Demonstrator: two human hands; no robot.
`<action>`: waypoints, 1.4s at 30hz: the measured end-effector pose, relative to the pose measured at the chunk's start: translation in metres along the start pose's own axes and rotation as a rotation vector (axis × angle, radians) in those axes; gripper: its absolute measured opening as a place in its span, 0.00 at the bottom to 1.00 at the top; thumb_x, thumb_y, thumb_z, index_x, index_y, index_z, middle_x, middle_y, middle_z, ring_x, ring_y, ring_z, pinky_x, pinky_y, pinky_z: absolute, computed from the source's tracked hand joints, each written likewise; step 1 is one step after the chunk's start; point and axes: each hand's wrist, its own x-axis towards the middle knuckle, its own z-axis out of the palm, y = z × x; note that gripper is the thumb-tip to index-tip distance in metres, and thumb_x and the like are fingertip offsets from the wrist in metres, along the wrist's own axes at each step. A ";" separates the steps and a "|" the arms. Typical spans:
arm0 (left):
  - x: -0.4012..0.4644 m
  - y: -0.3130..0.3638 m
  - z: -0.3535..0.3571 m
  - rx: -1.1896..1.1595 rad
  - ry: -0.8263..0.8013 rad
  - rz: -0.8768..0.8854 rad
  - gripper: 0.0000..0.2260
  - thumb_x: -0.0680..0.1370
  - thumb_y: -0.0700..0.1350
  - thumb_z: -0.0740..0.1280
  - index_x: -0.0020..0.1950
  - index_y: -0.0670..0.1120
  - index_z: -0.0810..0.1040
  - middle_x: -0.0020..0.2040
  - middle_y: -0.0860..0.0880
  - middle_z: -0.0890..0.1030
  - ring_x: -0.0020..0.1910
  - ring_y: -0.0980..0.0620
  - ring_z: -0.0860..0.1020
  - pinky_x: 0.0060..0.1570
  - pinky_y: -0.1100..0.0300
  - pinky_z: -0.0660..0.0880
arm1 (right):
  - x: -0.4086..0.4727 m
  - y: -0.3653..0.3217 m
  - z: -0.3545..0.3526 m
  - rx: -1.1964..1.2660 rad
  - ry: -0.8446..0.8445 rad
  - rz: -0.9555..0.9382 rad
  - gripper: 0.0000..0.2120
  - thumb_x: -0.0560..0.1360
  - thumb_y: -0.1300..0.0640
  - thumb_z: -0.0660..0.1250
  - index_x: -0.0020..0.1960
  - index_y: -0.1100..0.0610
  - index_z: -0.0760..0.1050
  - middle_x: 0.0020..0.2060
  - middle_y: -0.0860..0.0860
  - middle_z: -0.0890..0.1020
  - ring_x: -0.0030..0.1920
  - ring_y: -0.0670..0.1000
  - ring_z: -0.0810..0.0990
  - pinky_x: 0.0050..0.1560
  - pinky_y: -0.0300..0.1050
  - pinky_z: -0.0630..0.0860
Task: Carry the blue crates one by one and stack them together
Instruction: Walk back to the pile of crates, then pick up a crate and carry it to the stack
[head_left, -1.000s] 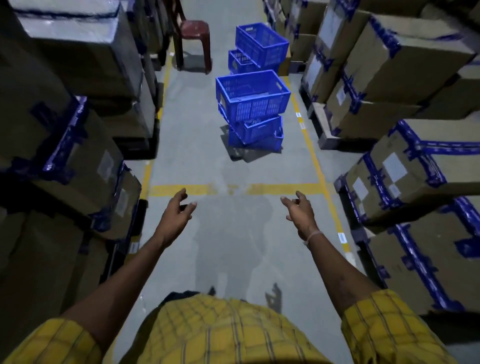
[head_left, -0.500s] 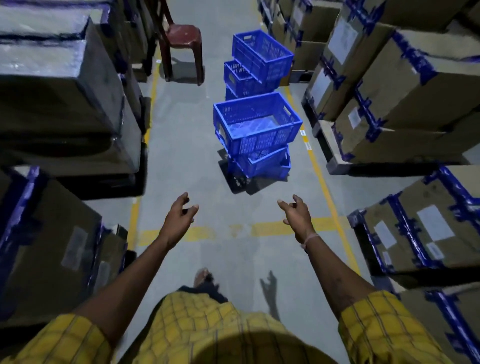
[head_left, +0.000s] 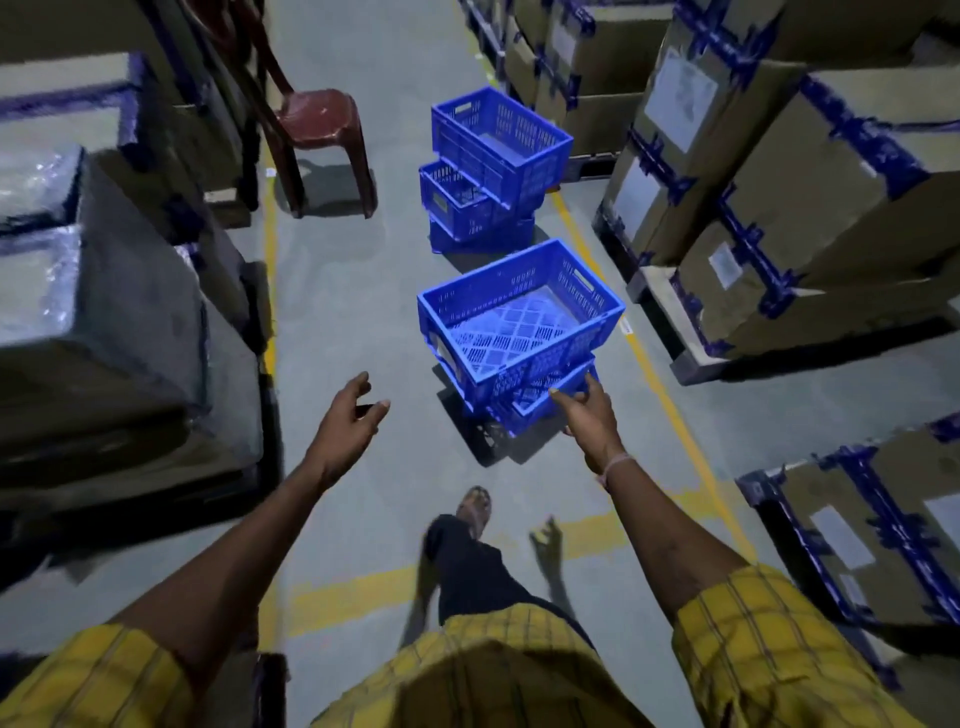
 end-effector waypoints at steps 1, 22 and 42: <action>0.026 0.005 -0.002 -0.003 -0.001 0.002 0.28 0.82 0.49 0.66 0.80 0.48 0.60 0.77 0.47 0.66 0.66 0.47 0.76 0.59 0.49 0.78 | 0.027 -0.003 0.007 -0.011 0.004 -0.009 0.50 0.60 0.26 0.71 0.76 0.45 0.62 0.54 0.51 0.71 0.58 0.54 0.76 0.54 0.53 0.77; 0.425 0.084 -0.011 0.218 -0.353 0.065 0.30 0.82 0.50 0.66 0.81 0.46 0.59 0.77 0.45 0.65 0.62 0.52 0.76 0.64 0.45 0.76 | 0.279 -0.157 0.090 -0.007 0.269 0.128 0.46 0.68 0.36 0.72 0.79 0.47 0.55 0.77 0.52 0.63 0.73 0.56 0.67 0.67 0.62 0.72; 0.447 0.037 0.115 0.320 -0.051 -0.086 0.29 0.82 0.48 0.66 0.80 0.40 0.61 0.76 0.39 0.67 0.74 0.42 0.68 0.73 0.49 0.65 | 0.476 -0.144 0.021 -0.407 -0.063 -0.027 0.42 0.69 0.37 0.69 0.79 0.45 0.57 0.76 0.55 0.60 0.74 0.60 0.66 0.69 0.63 0.69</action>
